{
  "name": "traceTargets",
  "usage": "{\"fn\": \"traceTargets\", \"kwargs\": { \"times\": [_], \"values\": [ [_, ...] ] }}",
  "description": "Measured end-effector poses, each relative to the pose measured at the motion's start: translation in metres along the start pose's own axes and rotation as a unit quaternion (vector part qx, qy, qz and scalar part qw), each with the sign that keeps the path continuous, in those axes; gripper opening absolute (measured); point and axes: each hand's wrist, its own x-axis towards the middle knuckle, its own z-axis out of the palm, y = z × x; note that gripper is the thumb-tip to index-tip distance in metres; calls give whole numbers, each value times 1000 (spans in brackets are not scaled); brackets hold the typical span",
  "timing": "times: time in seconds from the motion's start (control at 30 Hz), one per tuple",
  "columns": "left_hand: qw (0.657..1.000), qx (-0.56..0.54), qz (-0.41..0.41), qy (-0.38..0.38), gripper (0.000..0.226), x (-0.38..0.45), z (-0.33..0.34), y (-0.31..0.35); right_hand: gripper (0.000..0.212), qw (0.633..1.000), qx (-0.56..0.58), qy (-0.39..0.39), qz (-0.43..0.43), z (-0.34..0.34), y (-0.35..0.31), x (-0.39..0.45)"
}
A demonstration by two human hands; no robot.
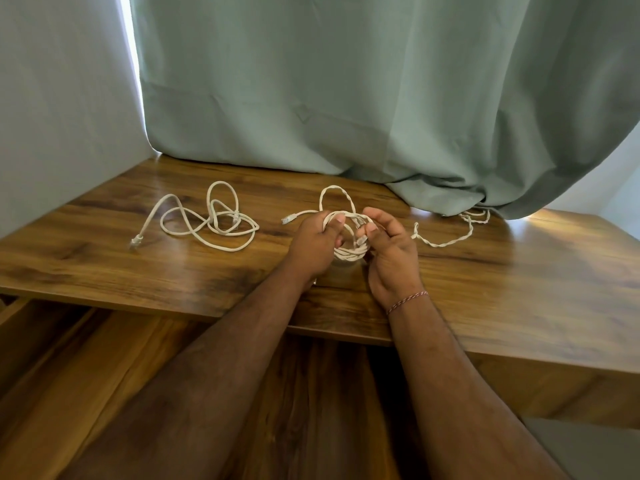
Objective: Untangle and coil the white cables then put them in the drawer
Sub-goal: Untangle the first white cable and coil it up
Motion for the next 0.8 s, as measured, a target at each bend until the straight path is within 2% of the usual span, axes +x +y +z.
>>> {"fn": "traceTargets", "kwargs": {
  "times": [0.13, 0.2, 0.27, 0.37, 0.57, 0.73, 0.8],
  "values": [
    [999, 36, 9, 4, 33, 1, 1, -2, 18, 999, -17, 31, 0, 4, -1, -3],
    [999, 48, 8, 6, 28, 0, 0, -2, 30, 992, -116, 39, -34, 7, 2, -3],
    [998, 59, -3, 14, 26, 1, -1, -1, 49, 962, -259, 34, -81, 6, 6, -1],
    [999, 43, -18, 20, 26, 1, -1, -2, 52, 923, -356, 42, -140, 7, 10, 0],
    [1000, 29, -10, 4, 35, -1, -1, -3, 34, 893, -394, 52, -209, 7, 9, -2],
    [999, 5, -21, 28, 30, 1, -2, -4, 19, 873, -385, 143, -263, 13, 11, -5],
    [999, -2, -21, 33, 29, 2, -3, -6, 18, 879, -367, 158, -259, 13, 9, -7]
  ]
}}
